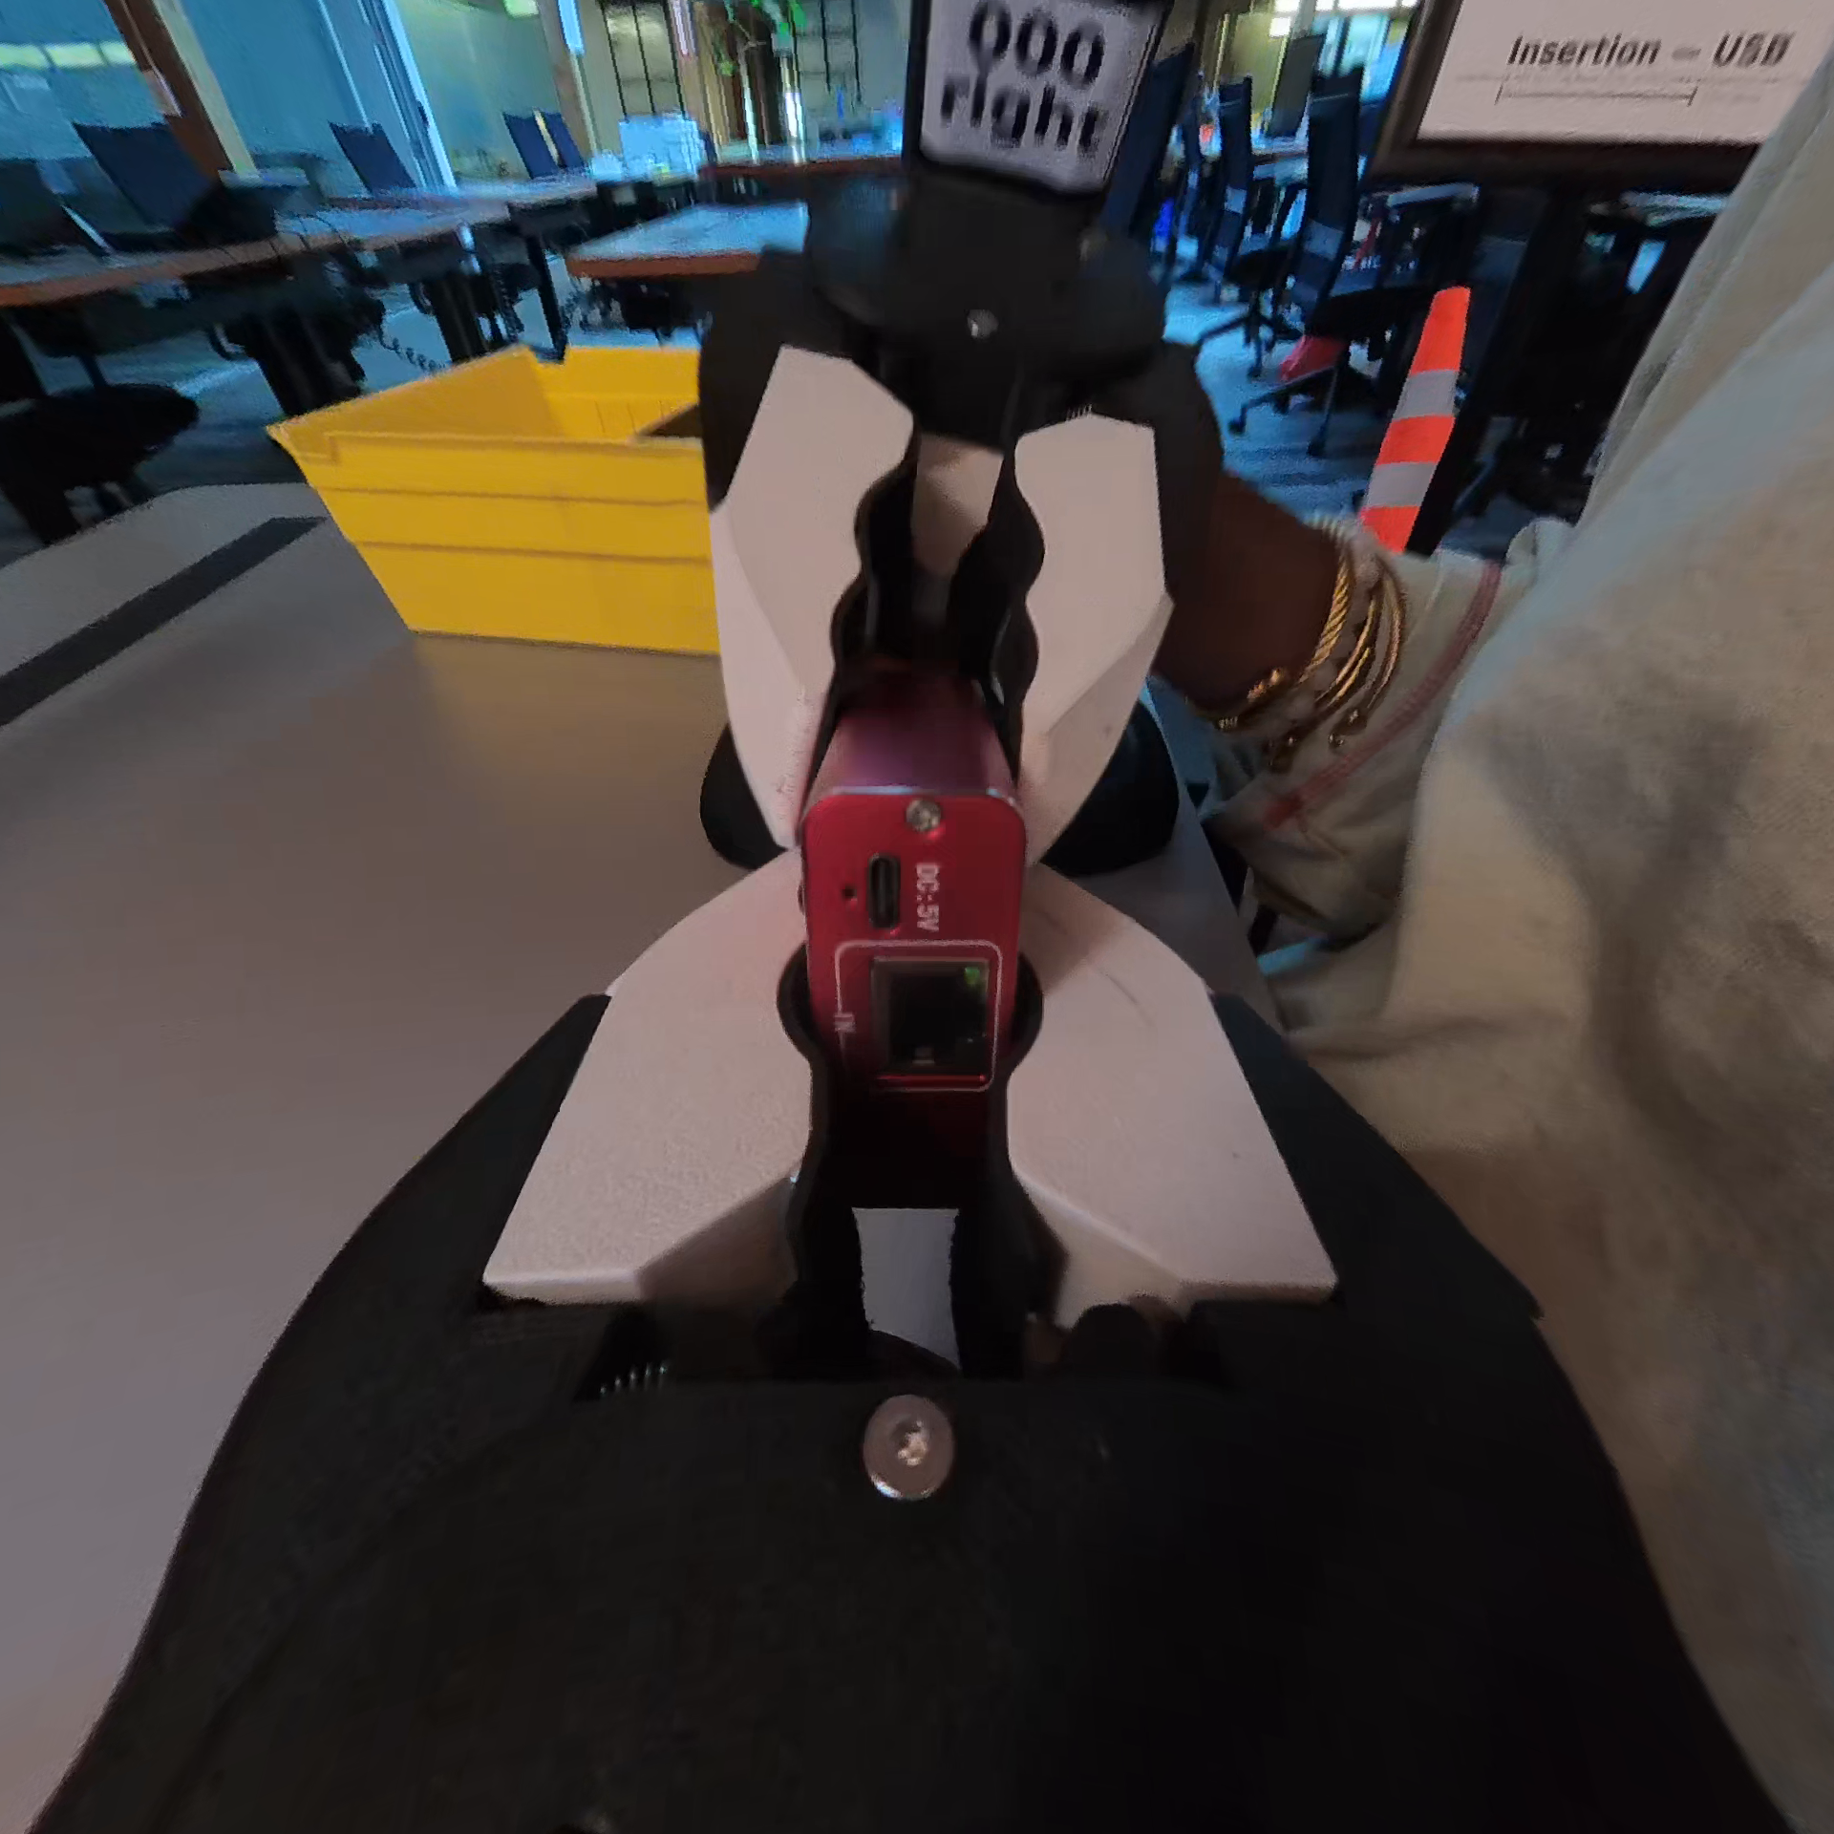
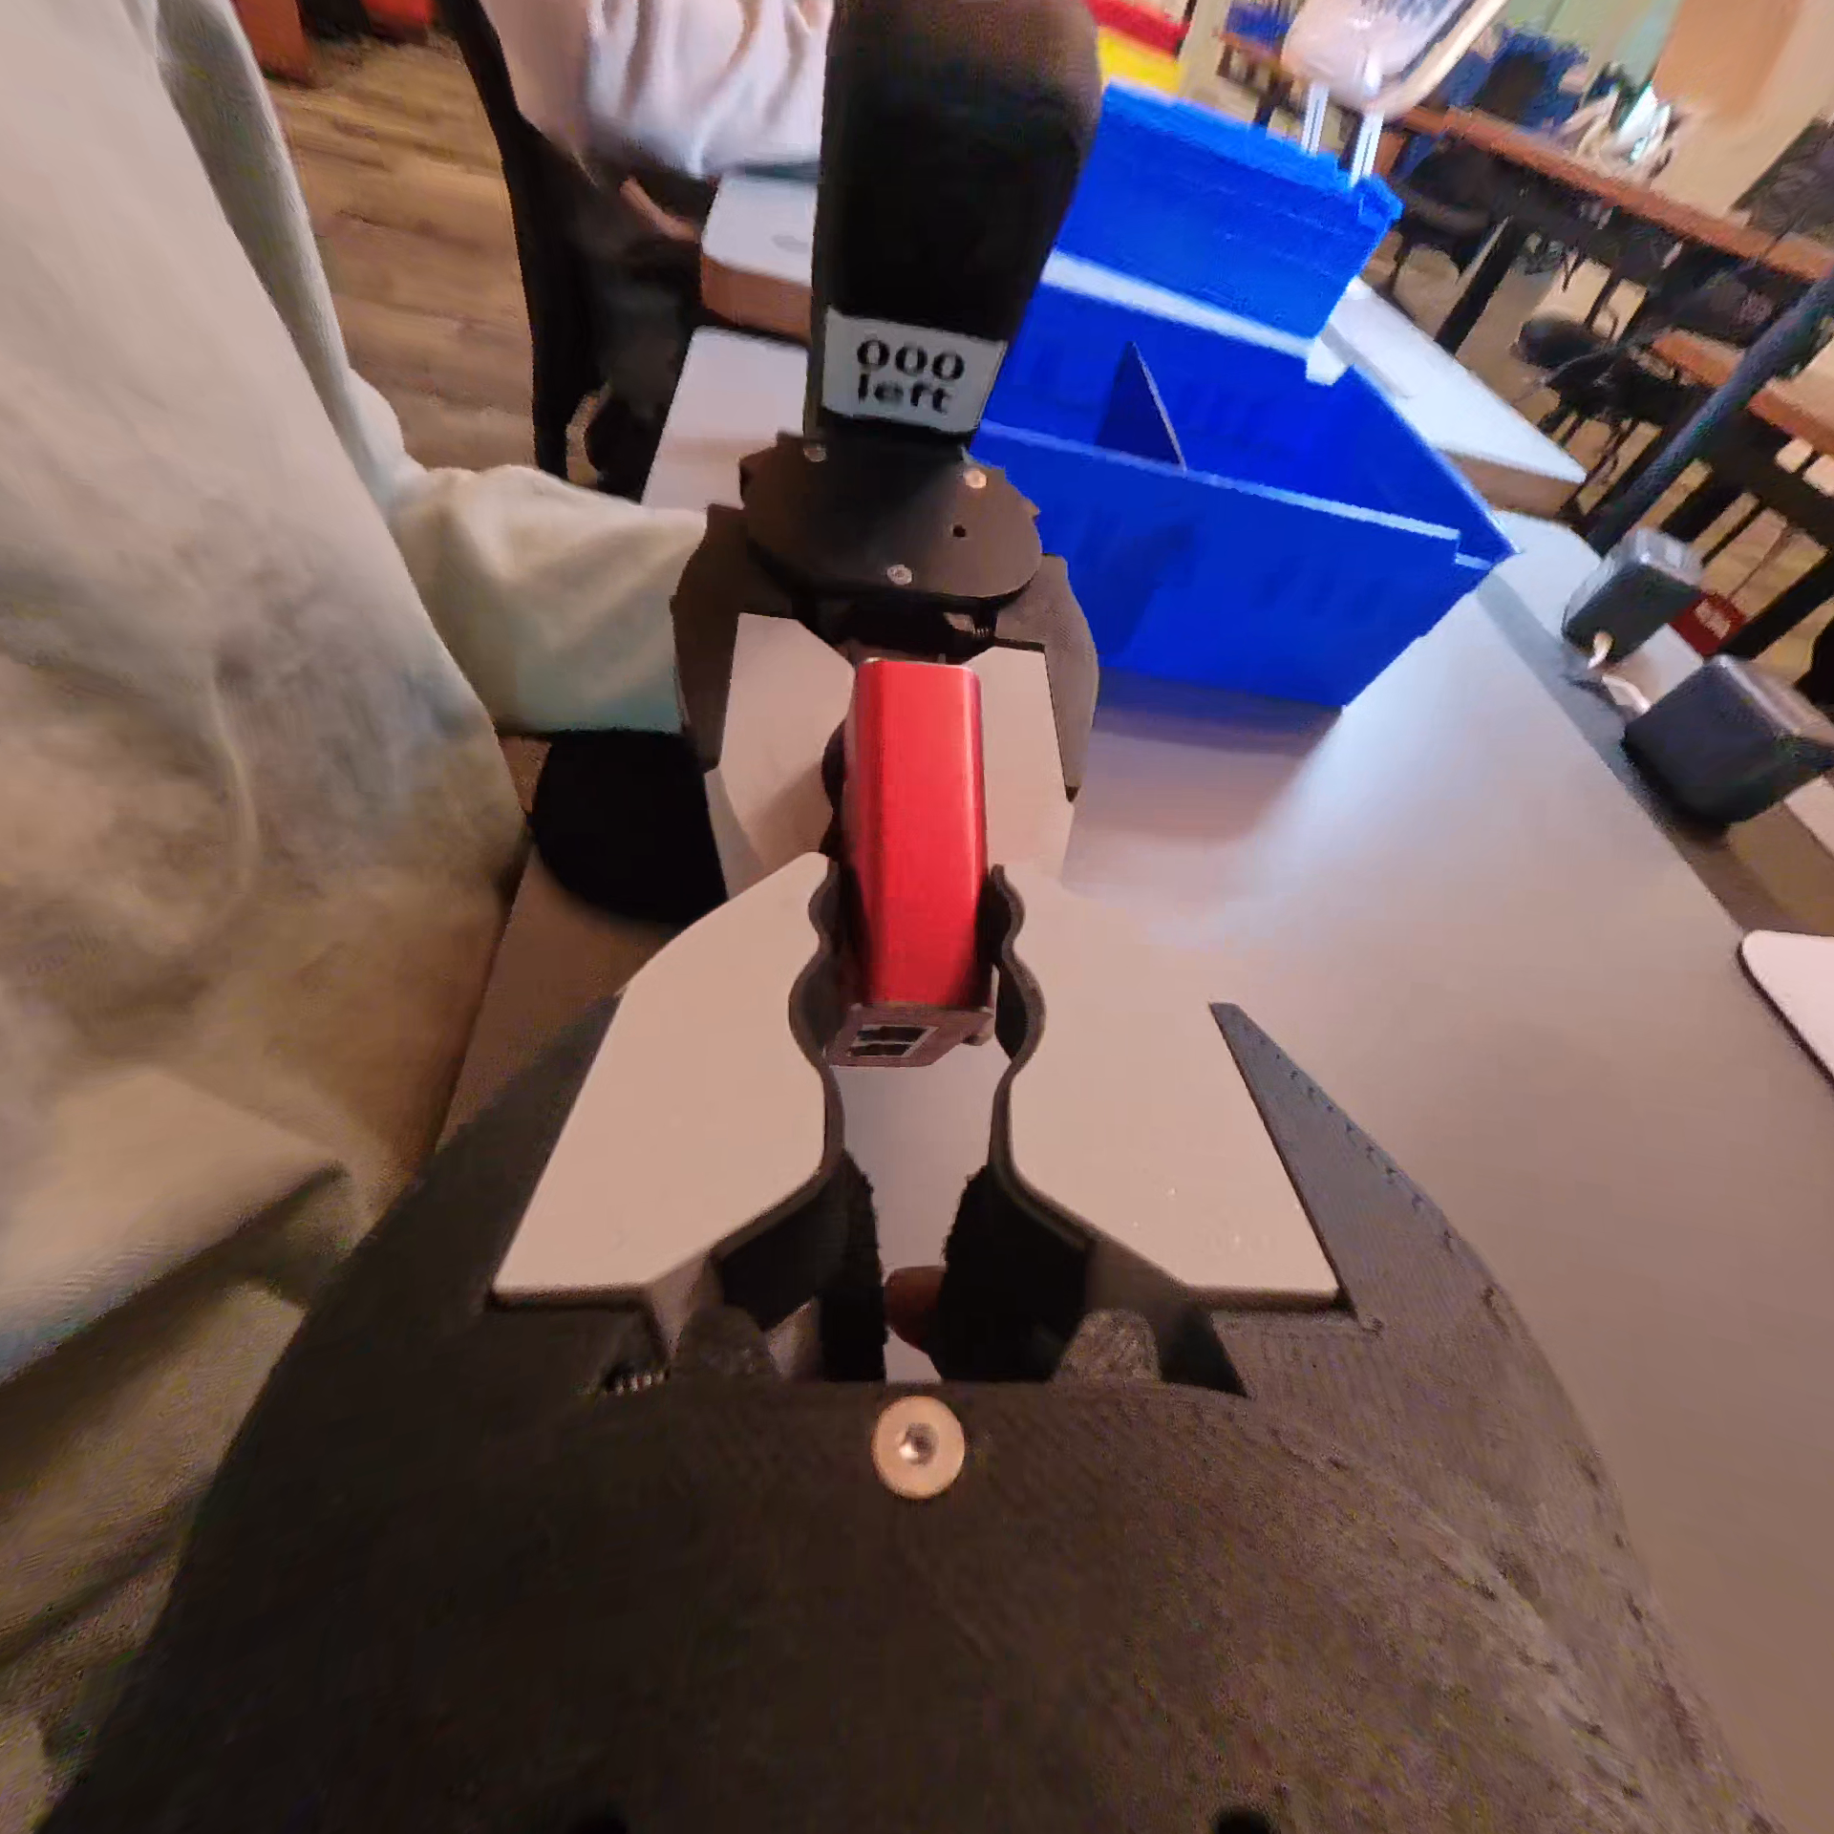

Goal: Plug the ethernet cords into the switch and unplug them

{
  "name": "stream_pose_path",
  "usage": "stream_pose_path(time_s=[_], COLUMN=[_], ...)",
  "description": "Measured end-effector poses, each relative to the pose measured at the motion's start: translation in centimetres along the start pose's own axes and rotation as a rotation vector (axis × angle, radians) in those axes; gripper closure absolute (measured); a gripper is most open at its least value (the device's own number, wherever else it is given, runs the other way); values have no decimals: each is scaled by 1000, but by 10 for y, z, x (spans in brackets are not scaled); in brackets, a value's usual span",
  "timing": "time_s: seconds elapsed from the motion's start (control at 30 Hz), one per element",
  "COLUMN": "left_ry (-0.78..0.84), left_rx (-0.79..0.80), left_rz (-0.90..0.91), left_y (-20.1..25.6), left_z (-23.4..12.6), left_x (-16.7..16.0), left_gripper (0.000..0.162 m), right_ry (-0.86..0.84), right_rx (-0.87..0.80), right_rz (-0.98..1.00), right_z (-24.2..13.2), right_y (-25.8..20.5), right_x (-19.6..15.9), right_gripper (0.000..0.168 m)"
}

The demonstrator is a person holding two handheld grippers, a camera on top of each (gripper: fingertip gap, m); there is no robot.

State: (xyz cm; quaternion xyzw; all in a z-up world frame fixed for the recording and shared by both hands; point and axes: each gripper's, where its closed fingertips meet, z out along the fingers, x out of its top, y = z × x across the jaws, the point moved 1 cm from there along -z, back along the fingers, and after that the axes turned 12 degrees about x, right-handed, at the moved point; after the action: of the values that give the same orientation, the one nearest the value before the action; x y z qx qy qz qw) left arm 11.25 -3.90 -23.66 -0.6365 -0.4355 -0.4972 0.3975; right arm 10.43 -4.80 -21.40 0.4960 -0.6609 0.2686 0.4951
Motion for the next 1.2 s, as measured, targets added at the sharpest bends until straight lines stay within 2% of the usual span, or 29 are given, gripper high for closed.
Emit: stream_pose_path(time_s=[0.1,0.23,0.37,0.5,0.6,0.67,0.73,0.83,0.93,0.97,1.03,1.2], left_ry=[134,350,440,481,410,395,386,406,434,432,426,294], left_rx=[23,8,6,42,38,68,55,35,-21,-18,11,74], left_rz=[-37,-193,-291,-318,-292,-251,-250,-256,-295,-312,-318,-192], left_y=[-5,-17,-26,-34,-30,-30,-28,-27,-23,-25,-31,-27], left_z=[-8,-29,-40,-46,-39,-36,-36,-38,-40,-40,-41,-24], left_x=[20,49,58,61,54,52,52,54,57,57,55,39], left_gripper=[133,134,134,135,136,137,136,136,135,133,118,116], right_ry=[196,548,695,610,314,221,238,262,303,345,435,538], right_rx=[2,-30,-27,19,110,62,-22,-56,-47,-51,-93,-85], right_rz=[7,89,169,227,303,282,217,141,106,99,104,98], right_z=[-6,-18,-10,5,29,28,20,14,11,8,-5,-28], right_y=[2,12,18,20,9,11,17,16,13,13,17,13], right_x=[14,33,32,21,-9,-16,-7,6,11,14,18,24], right_gripper=[141,142,141,142,141,140,127,137,140,142,142,142])
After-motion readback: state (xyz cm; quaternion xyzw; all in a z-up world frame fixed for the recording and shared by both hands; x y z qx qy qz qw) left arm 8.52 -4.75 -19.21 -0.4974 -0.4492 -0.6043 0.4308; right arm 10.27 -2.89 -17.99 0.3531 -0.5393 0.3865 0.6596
